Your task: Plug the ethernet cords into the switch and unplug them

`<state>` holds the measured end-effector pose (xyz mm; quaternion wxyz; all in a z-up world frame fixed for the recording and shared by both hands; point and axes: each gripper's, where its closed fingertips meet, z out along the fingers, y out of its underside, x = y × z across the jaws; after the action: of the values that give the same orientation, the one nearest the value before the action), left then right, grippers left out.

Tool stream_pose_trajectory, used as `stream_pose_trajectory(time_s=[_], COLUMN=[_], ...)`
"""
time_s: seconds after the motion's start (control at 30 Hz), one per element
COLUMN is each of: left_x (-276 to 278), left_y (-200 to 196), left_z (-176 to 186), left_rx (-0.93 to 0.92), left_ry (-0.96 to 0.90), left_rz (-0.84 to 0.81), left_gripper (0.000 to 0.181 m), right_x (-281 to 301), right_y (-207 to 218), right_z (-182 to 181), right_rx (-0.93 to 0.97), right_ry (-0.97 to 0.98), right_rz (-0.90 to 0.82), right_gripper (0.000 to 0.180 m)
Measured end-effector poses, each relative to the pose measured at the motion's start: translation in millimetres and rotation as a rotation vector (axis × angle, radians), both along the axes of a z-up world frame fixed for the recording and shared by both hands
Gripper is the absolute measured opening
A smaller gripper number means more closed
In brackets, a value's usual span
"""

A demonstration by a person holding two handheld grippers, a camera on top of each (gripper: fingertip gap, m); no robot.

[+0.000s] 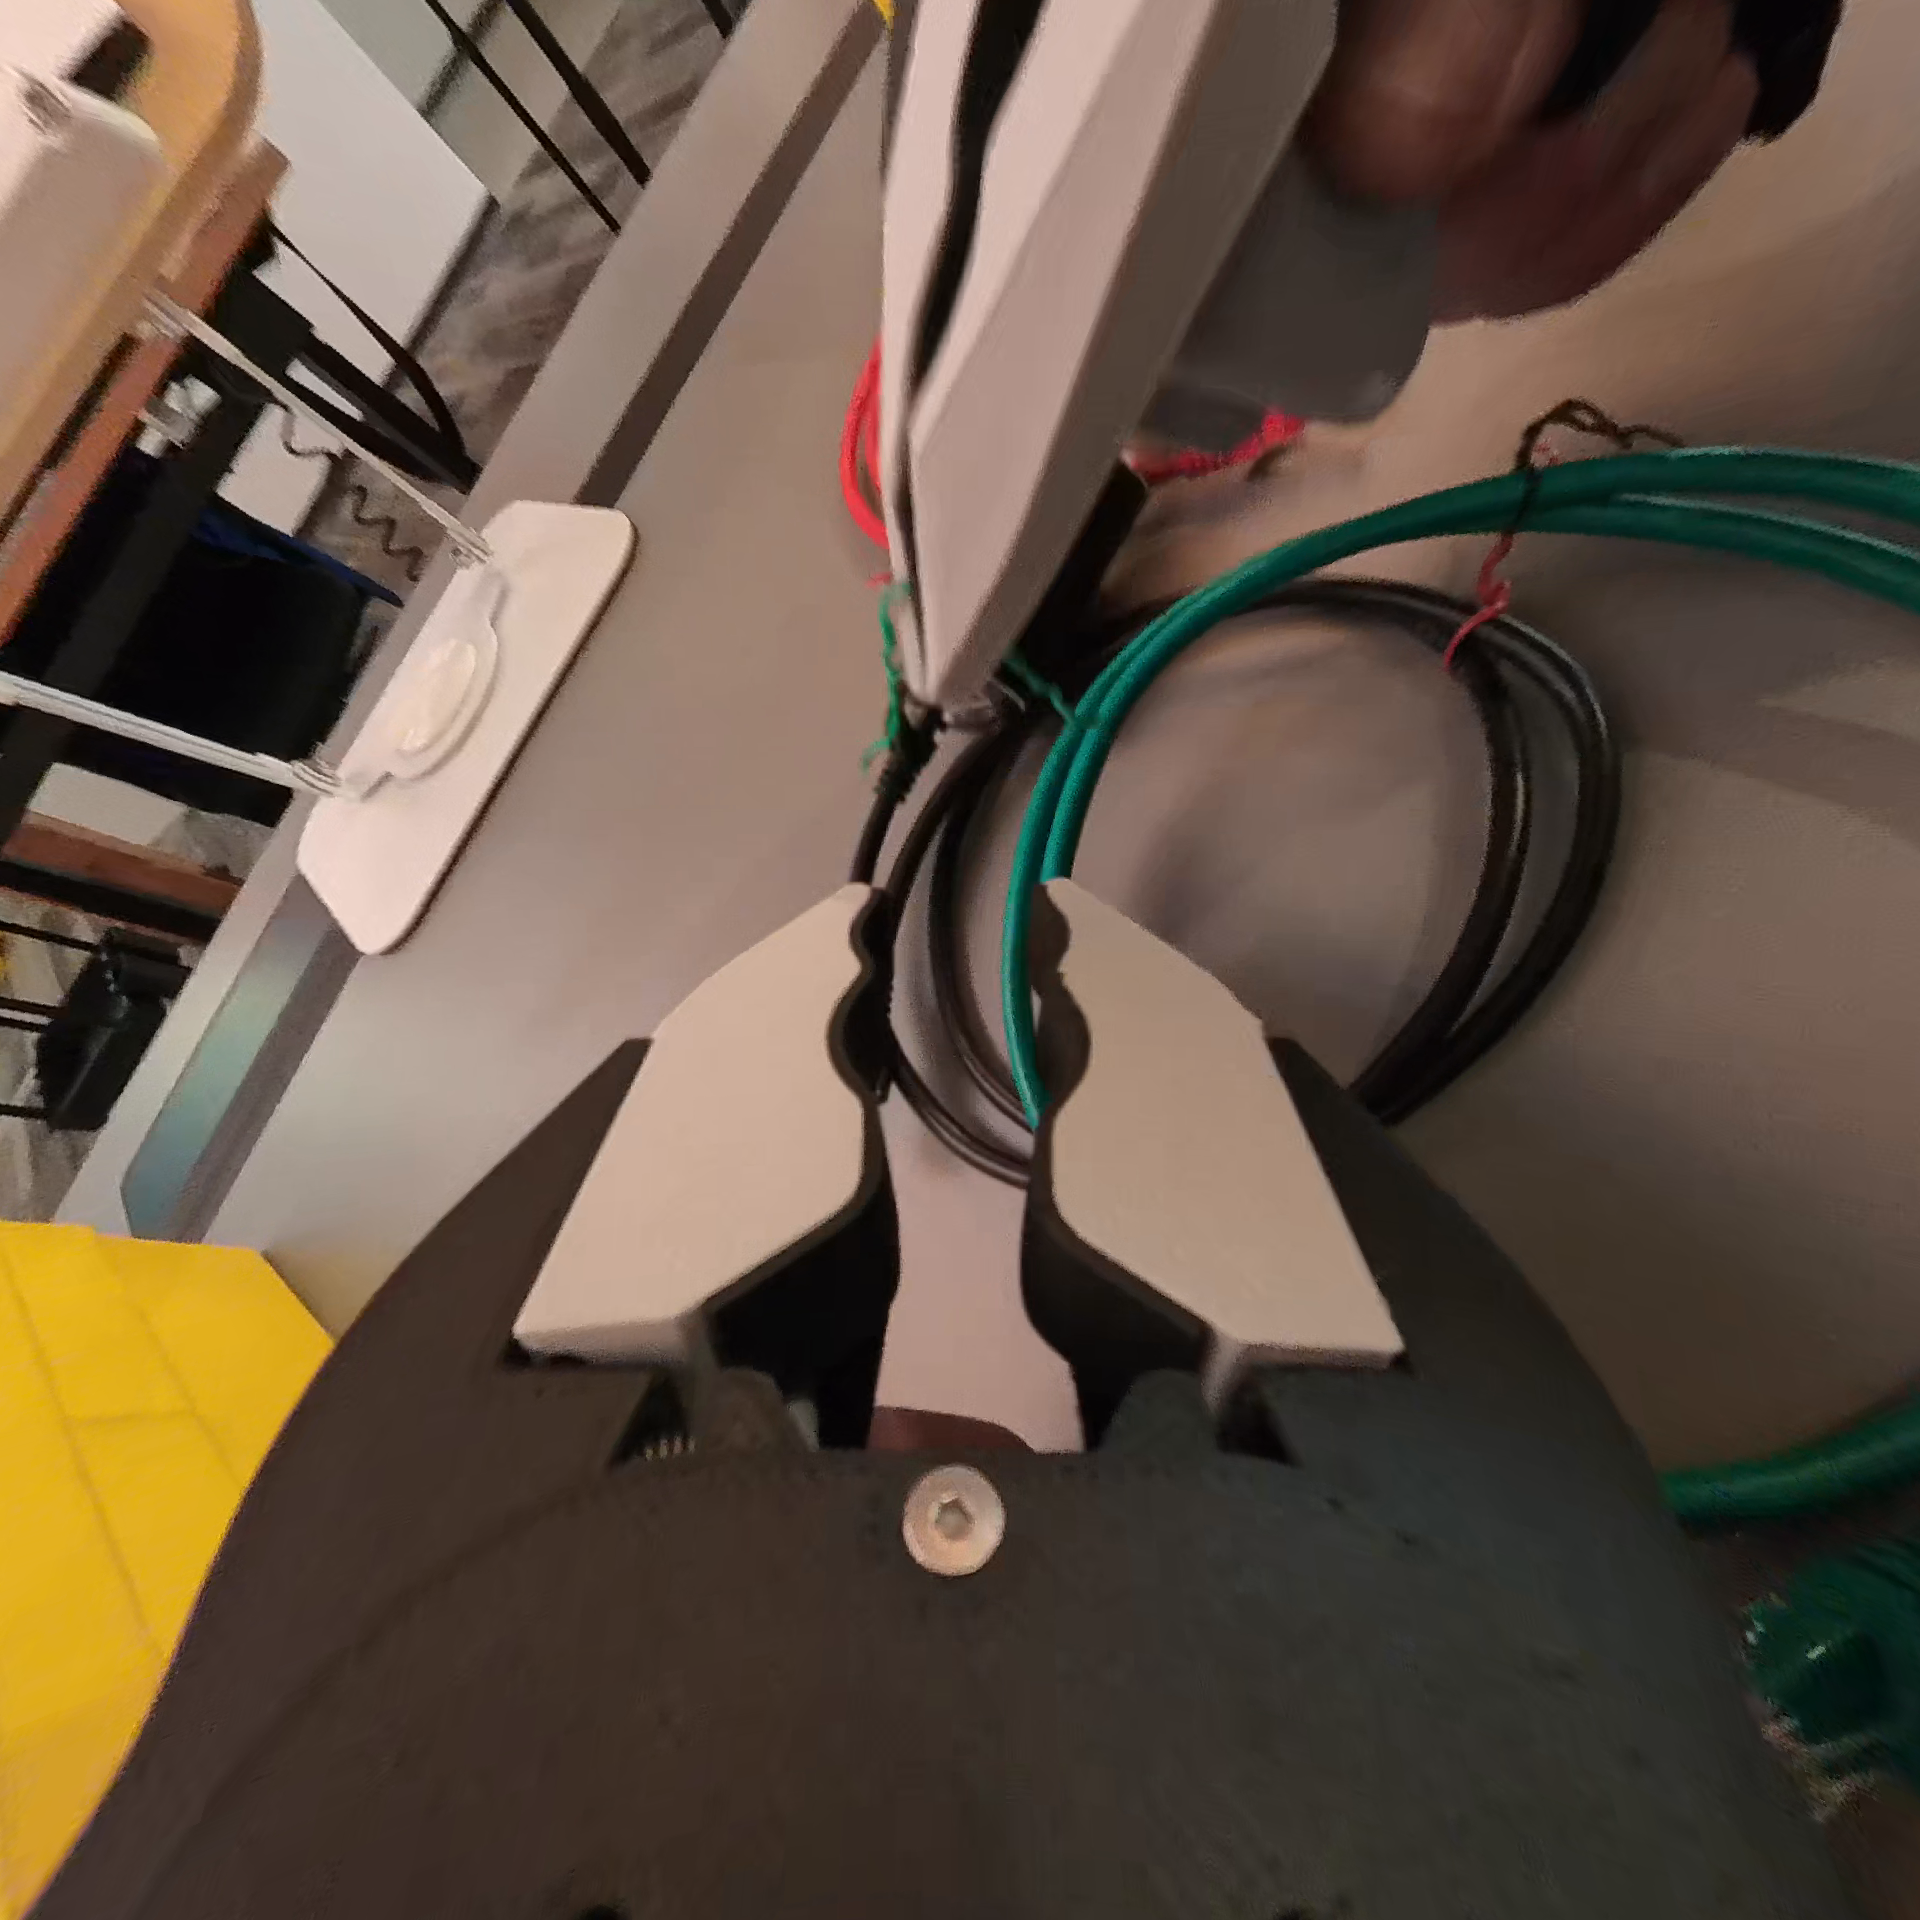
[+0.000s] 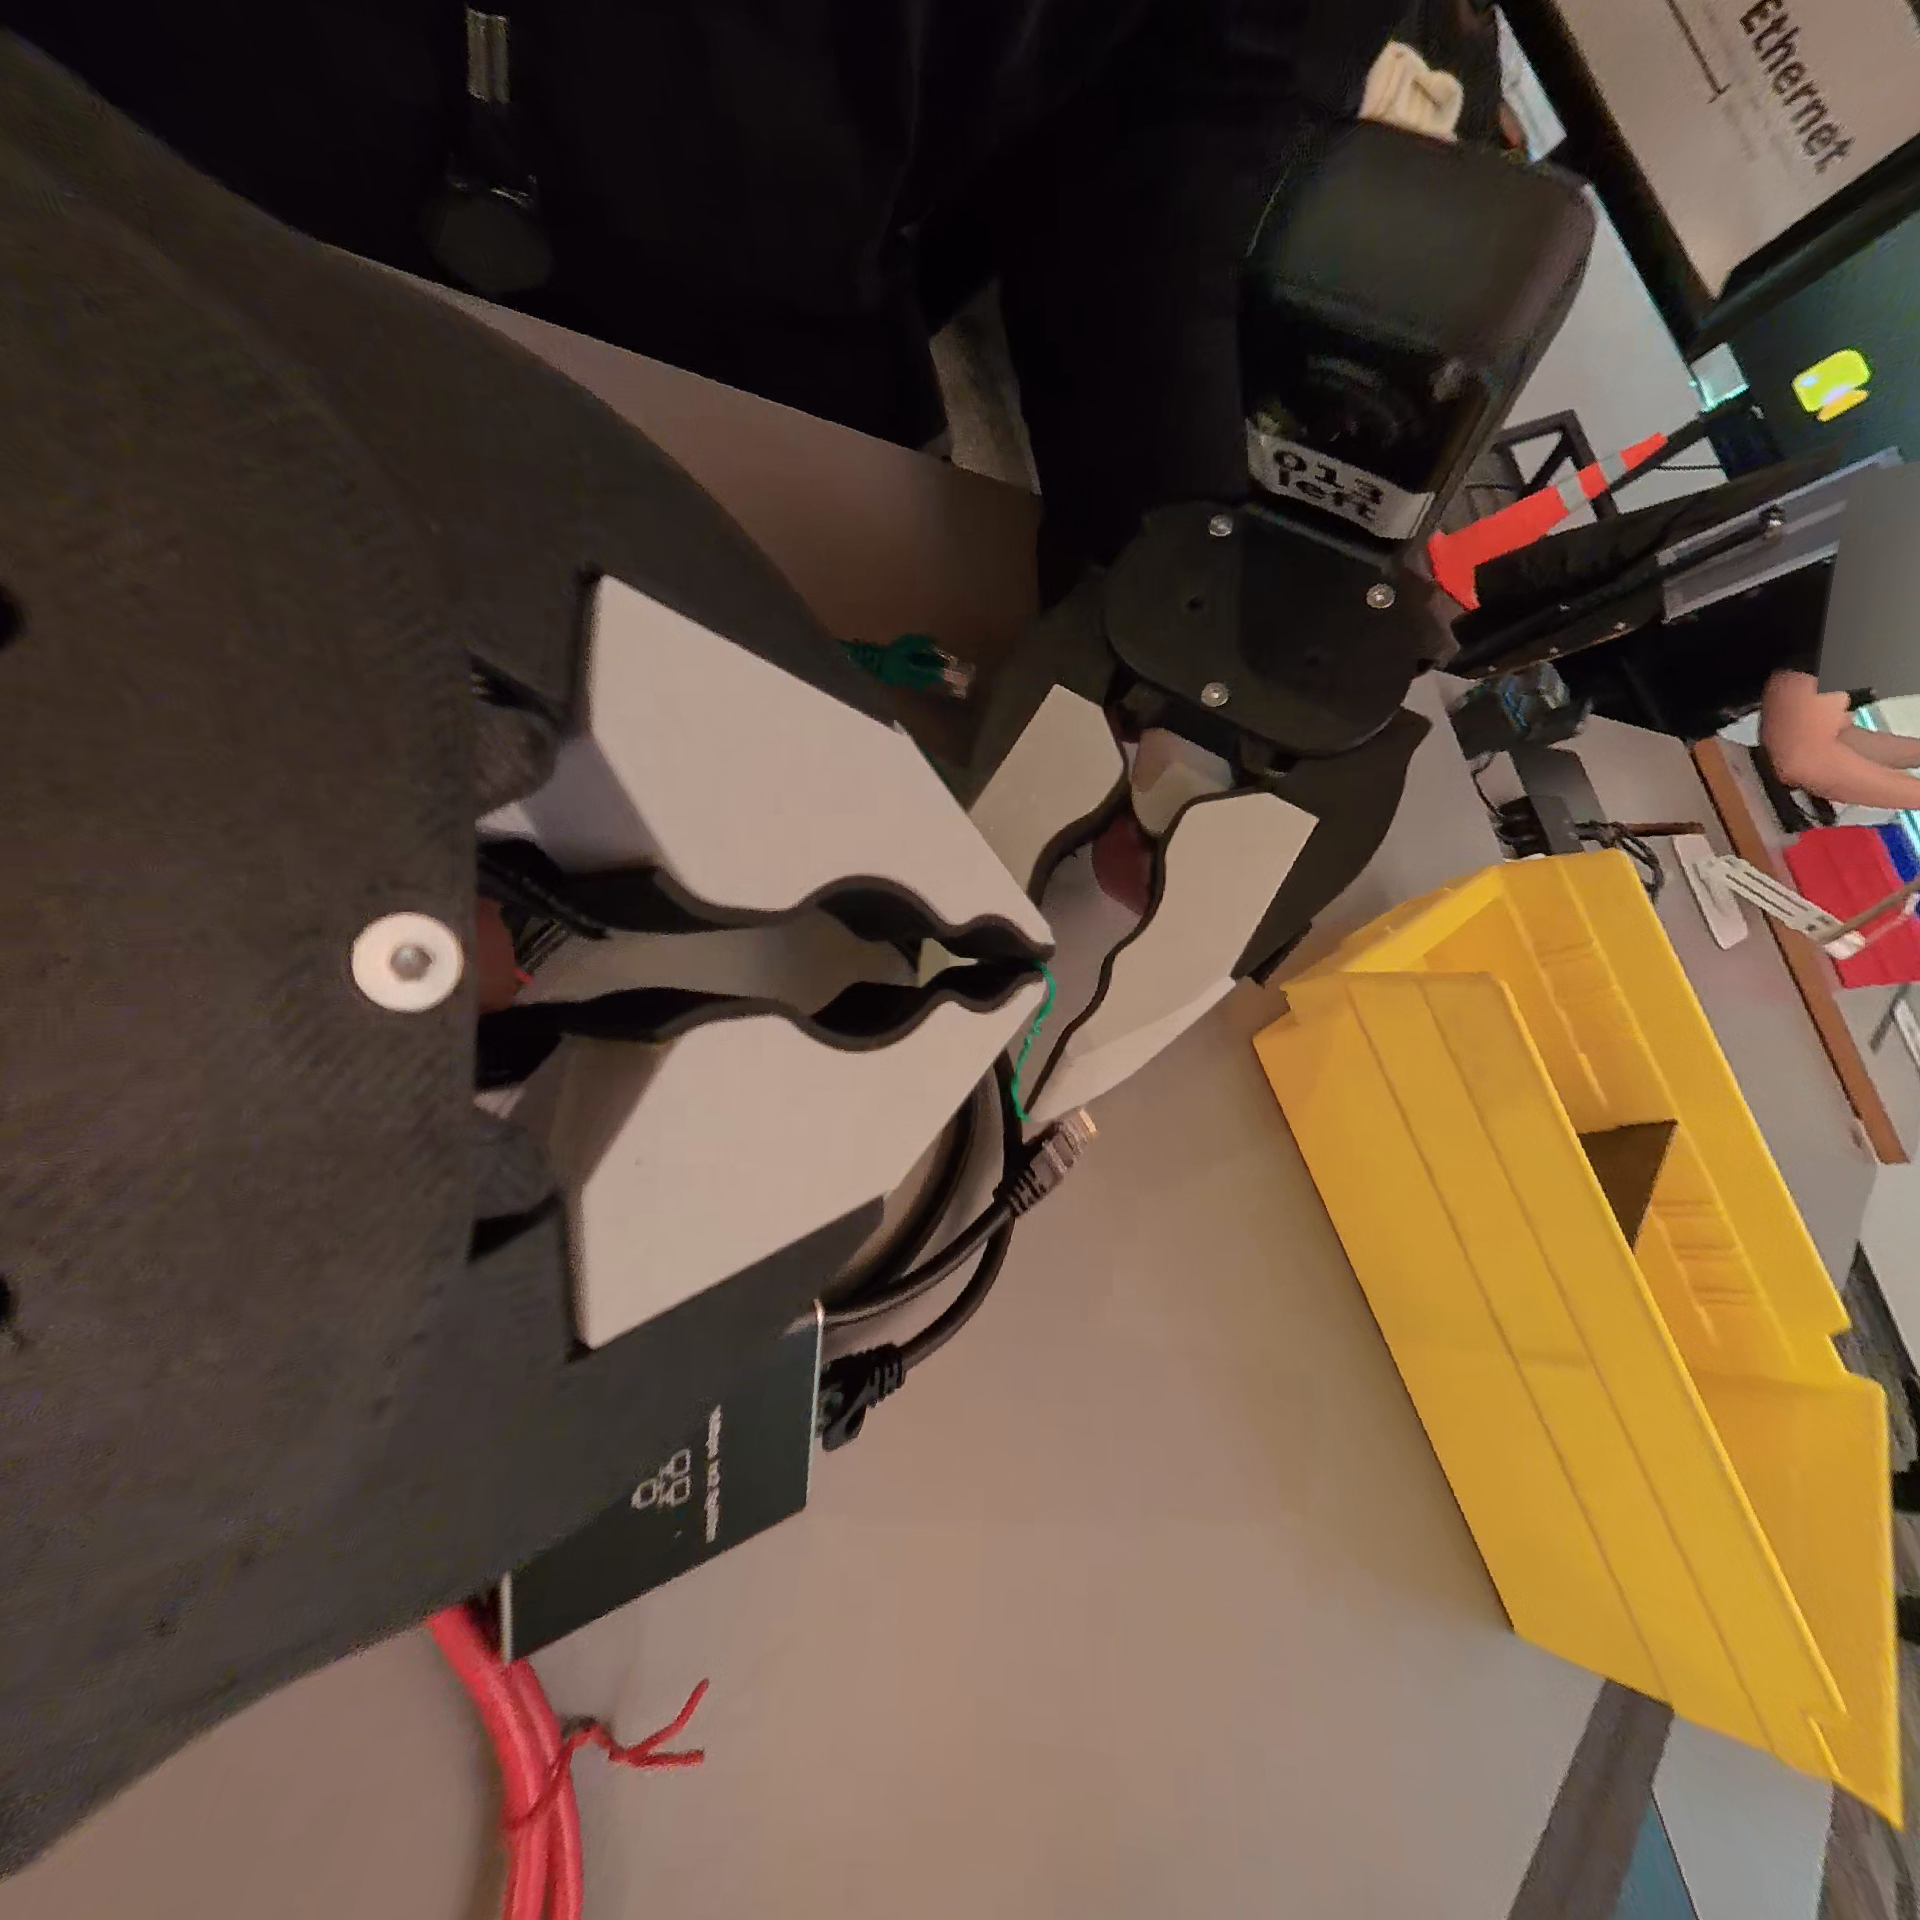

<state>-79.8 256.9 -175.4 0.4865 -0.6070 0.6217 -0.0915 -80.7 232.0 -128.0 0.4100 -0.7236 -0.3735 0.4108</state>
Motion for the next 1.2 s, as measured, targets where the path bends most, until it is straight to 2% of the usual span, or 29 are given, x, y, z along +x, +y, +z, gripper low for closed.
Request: stream_pose_trajectory(time_s=[0.07,0.23,0.3,0.4,0.47,0.53,0.6,1.2], left_x=[-2,-2,-1,-1,0,1,2,4], left_y=[2,1,-3,1,0,-5,-5,-5], left_z=[-7,-13,-20,-23,-25,-30,-30,-12], left_rx=[-0.012,-0.056,-0.11,-0.143,-0.152,-0.163,-0.148,-0.074], left_ry=[0.035,0.074,0.116,0.163,0.194,0.235,0.252,0.183], left_rz=[0.009,0.005,-0.007,0.008,0.004,-0.021,-0.021,-0.048], left_gripper=[0.029,0.028,0.021,0.026,0.023,0.01,0.009,0.005], right_x=[5,17,19,20,20,20,19,11], right_y=[3,8,9,10,9,9,8,-1], right_z=[3,7,9,11,12,11,12,14], right_rx=[-0.003,-0.045,-0.055,-0.058,-0.057,-0.057,-0.059,-0.071], right_ry=[0.017,0.067,0.086,0.099,0.1,0.095,0.095,0.097], right_rz=[-0.014,-0.049,-0.054,-0.056,-0.053,-0.053,-0.048,0.009], right_gripper=[0.0,0.0,0.0,0.0,0.0,0.0,0.0,0.0])
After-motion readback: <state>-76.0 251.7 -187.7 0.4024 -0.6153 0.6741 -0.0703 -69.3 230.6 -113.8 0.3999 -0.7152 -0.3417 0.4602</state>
